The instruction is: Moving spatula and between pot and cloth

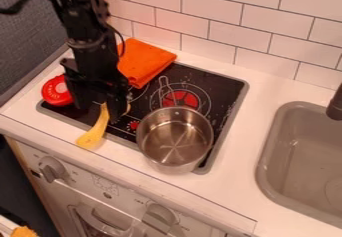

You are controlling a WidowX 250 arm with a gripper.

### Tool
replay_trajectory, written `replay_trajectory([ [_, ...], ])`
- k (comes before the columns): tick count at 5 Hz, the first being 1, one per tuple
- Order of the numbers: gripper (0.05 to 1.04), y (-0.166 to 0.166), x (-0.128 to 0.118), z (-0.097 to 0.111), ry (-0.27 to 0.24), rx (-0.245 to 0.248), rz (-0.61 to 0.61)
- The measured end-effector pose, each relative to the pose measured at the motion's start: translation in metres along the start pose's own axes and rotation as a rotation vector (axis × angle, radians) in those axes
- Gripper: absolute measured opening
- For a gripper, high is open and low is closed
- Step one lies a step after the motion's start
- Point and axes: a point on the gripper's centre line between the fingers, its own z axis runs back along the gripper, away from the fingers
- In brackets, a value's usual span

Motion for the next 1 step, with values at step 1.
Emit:
replay_trajectory([
  [1,1.001,-0.0024,-0.0038,0.0017,0.02,-0.016,0.009],
])
